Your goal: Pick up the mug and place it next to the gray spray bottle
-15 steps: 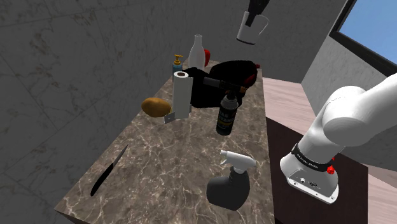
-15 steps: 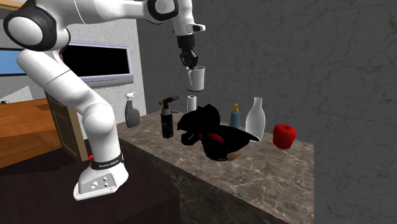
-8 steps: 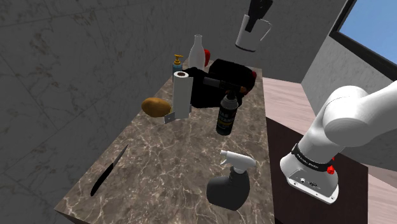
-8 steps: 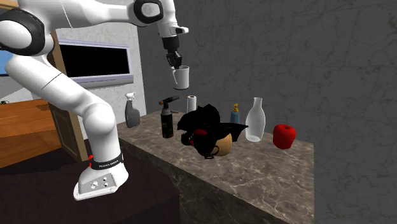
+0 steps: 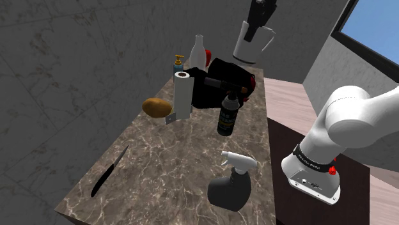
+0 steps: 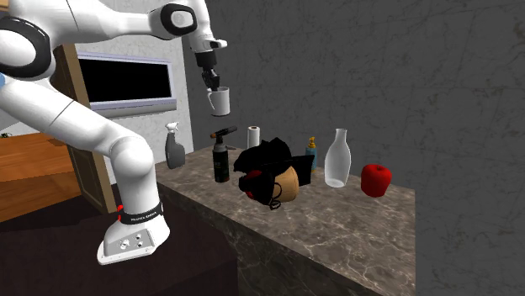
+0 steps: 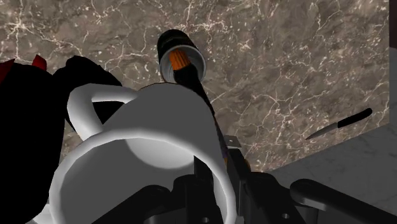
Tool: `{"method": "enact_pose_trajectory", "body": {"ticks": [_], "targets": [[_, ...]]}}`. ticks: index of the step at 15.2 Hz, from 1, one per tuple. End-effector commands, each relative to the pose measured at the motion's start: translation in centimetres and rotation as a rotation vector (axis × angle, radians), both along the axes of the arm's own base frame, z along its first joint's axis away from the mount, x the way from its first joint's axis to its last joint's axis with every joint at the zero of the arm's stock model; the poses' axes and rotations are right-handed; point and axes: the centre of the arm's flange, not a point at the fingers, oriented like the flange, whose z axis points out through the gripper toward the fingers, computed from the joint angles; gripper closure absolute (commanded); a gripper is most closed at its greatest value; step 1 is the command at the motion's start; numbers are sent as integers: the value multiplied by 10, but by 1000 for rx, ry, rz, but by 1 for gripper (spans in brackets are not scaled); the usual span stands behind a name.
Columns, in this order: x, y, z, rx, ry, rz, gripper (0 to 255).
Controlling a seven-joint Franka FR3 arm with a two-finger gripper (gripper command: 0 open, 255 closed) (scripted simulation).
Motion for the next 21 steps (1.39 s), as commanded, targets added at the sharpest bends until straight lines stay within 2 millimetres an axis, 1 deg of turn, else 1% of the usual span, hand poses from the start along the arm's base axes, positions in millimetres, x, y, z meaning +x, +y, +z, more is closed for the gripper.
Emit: {"method": "enact_pose_trajectory", "body": {"ticks": [1, 13, 14, 21], "targets": [[-13, 22, 2, 0, 0, -1, 255], [-82, 165, 3, 0, 0, -1, 255], [-85, 170, 3, 0, 0, -1, 255], [-85, 170, -34, 0, 0, -1, 255]]}}
